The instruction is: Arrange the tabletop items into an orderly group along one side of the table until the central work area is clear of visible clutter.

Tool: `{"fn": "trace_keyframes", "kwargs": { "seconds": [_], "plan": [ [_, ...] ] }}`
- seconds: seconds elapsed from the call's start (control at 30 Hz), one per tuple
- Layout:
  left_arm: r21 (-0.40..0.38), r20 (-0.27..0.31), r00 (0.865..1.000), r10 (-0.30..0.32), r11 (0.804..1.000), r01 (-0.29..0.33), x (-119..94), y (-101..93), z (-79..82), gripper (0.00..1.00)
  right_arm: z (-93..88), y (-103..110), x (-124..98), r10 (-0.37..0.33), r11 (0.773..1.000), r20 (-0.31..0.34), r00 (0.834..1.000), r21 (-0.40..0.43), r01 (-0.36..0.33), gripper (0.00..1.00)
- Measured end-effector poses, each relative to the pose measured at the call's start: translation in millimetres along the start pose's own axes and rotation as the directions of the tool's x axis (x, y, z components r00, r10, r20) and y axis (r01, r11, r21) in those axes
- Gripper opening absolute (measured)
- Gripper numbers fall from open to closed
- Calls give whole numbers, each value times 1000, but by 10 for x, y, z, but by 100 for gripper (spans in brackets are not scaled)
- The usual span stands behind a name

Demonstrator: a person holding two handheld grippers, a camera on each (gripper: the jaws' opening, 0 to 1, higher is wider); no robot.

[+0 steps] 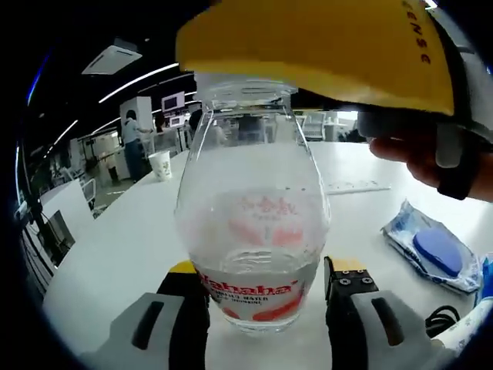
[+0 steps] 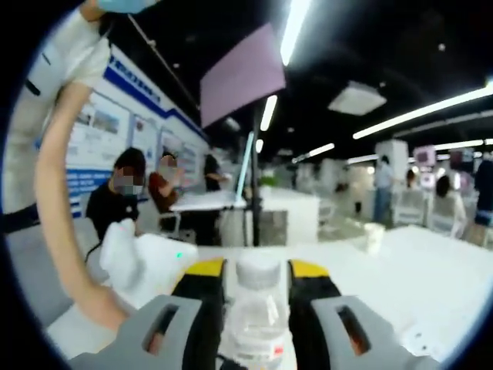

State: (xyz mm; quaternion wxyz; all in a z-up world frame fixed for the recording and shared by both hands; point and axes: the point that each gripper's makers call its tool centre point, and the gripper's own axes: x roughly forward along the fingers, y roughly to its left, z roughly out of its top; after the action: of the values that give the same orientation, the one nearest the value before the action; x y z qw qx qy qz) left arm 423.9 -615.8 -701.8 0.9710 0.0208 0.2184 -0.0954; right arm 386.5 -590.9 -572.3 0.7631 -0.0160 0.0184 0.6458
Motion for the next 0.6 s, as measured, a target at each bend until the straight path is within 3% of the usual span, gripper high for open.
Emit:
{"fn": "trace_keyframes", "kwargs": {
  "seconds": [0.1,0.23,0.6],
  "plan": [
    [-17,-7,1000,-15,1000,15,-32,-12,-32,70,-30,-25,-1,-28,1000,-44,999,2,28,44],
    [-66,-29,999,-43,997,41,-61,-48,-69,86,-42,-51,-29,-70,997,-69,995,27,72,58],
    [-60,2,999,-42,997,42,-283,49,114,94,198,-18,-162,-129,990,-58,990,44,132,71]
  ]
}}
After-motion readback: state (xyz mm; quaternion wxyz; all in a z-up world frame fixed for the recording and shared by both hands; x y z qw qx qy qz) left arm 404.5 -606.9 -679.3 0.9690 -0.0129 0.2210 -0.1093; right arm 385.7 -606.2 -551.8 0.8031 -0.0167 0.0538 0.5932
